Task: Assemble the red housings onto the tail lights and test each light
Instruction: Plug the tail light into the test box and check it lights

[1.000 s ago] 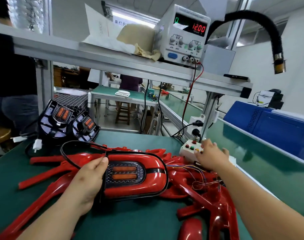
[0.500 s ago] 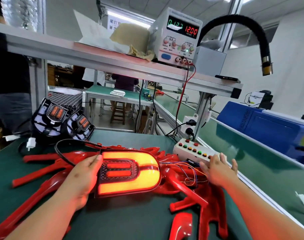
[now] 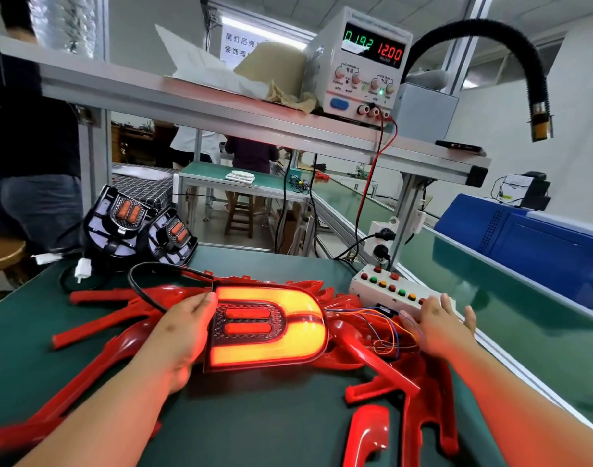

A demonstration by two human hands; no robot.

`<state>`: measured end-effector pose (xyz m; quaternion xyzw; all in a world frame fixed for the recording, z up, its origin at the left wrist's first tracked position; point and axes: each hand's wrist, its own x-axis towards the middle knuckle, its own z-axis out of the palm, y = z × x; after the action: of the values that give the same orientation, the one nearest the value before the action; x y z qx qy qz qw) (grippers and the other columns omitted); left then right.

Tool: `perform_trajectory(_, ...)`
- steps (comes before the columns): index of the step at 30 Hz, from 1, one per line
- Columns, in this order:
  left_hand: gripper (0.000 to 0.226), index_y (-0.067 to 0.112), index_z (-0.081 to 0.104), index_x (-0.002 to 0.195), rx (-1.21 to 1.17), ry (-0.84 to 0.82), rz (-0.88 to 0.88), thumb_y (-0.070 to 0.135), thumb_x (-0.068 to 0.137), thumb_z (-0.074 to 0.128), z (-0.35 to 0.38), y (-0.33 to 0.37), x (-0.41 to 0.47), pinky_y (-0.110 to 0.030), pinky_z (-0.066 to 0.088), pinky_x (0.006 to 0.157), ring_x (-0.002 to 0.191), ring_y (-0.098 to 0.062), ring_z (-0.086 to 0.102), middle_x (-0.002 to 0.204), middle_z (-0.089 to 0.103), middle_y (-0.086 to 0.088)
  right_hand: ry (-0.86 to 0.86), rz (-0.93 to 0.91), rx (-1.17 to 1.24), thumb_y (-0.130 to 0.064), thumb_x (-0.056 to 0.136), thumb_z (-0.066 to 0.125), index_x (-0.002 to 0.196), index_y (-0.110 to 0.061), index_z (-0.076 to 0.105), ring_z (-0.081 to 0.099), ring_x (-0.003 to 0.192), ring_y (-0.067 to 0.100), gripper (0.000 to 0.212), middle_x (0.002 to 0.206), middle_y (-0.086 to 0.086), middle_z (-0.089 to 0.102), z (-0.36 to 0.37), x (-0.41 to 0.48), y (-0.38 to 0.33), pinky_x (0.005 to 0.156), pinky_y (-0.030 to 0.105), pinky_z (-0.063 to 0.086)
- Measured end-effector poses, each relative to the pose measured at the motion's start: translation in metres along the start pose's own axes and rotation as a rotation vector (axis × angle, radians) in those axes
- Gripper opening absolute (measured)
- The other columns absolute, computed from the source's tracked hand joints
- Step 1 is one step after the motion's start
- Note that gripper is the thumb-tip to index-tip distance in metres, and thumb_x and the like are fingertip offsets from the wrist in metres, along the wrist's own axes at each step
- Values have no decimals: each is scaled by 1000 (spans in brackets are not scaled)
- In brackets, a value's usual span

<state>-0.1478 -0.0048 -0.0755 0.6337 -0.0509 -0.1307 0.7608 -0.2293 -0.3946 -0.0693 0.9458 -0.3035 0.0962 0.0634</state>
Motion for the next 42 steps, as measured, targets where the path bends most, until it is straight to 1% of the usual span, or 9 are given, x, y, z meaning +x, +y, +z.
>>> perform_trajectory(9,36,11,65,113,43,-21,-6,29,106,35,-1,0,0,-56,49,96,96,-32,71,97,76,-15,-18,19,8,-60,97,25,128,-11,41,25,142,20,60,135,6,39,-4,-5,-3,115,53,7)
perform_trajectory(12,30,19,64,95,45,-9,35,27,106,37,0,-4,2,-27,50,78,73,-3,72,76,76,7,-97,8,23,-45,101,20,139,-18,38,11,148,18,50,147,6,34,-13,2,-3,115,55,-1)
perform_trajectory(14,28,22,64,93,56,-5,48,27,106,39,0,-5,2,-20,44,71,74,1,69,76,75,13,-71,-22,73,-43,102,21,141,-16,34,1,150,16,50,157,5,26,-19,10,-7,115,53,-8)
perform_trajectory(18,27,25,65,93,62,2,43,28,105,41,1,-4,0,-25,45,80,85,-3,64,81,75,11,-64,-138,221,-44,104,22,139,-18,36,3,150,11,46,157,1,27,-26,22,-29,117,49,-3)
perform_trajectory(26,29,17,66,112,37,11,33,28,105,41,1,-3,2,-44,46,102,101,-24,69,101,76,-5,-156,-187,116,-53,101,14,142,-18,37,9,149,11,58,159,4,22,-13,44,-49,117,50,-6)
perform_trajectory(28,33,10,66,115,19,12,25,26,105,39,1,-3,2,-54,49,98,98,-34,70,100,75,-16,-136,-197,82,-53,101,13,143,-19,36,9,149,11,59,160,4,22,-11,44,-48,117,50,-6)
perform_trajectory(32,35,10,69,106,29,19,27,24,106,37,0,-6,5,-54,50,95,94,-32,72,97,75,-17,-155,-218,17,-54,100,10,145,-18,34,3,150,11,62,160,5,23,-12,46,-47,116,50,-8)
perform_trajectory(37,35,12,69,107,35,13,33,25,106,37,-2,-7,7,-55,50,96,94,-31,72,98,75,-16,-183,-201,20,-47,103,16,144,-19,35,23,147,17,54,157,5,29,-18,49,-48,117,52,-4)
perform_trajectory(42,34,12,68,110,29,9,21,26,106,37,-3,-8,8,-57,49,97,96,-32,72,99,75,-17,-186,-195,22,-45,103,17,145,-21,35,26,145,19,52,157,3,30,-21,48,-47,117,53,-4)
